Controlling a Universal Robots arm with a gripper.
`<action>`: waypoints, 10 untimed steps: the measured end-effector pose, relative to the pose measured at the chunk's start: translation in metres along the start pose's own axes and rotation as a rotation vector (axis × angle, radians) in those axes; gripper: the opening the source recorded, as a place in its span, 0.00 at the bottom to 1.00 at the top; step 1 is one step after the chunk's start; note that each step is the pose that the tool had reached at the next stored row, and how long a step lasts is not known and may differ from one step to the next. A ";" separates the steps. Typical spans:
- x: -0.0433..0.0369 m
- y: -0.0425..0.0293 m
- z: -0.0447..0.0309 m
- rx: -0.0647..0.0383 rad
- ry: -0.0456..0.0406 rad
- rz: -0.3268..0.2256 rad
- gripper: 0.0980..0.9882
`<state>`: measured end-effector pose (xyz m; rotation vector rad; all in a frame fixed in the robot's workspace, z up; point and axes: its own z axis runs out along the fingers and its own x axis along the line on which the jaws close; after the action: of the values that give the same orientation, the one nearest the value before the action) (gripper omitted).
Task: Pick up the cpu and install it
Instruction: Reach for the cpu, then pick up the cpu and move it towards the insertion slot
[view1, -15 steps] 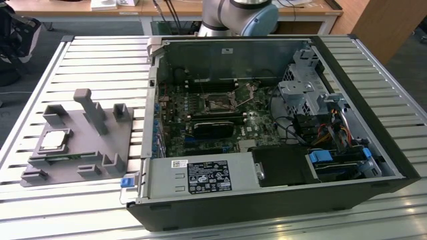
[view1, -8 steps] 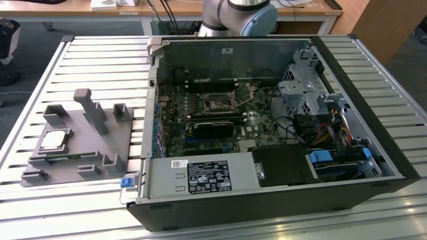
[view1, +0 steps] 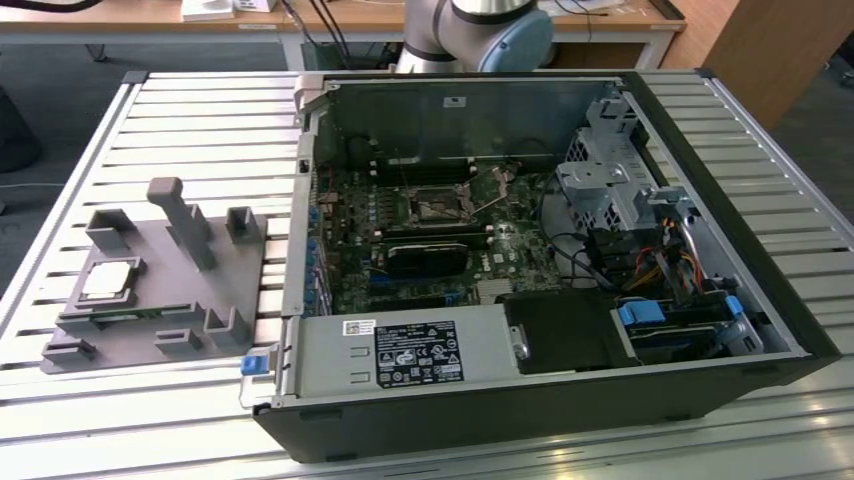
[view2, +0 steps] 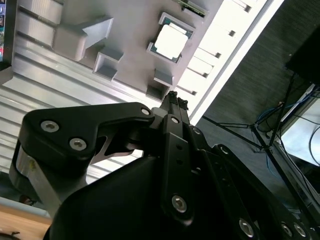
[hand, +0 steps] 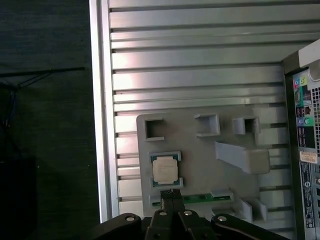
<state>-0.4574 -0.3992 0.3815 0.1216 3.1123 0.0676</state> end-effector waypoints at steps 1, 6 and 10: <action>0.0028 -0.0003 0.0004 0.000 0.0000 0.000 0.01; 0.0084 -0.0008 0.0018 0.000 -0.0001 0.000 0.01; 0.0087 -0.0008 0.0033 0.001 -0.0001 0.000 0.01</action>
<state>-0.4660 -0.3992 0.3779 0.1220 3.1123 0.0655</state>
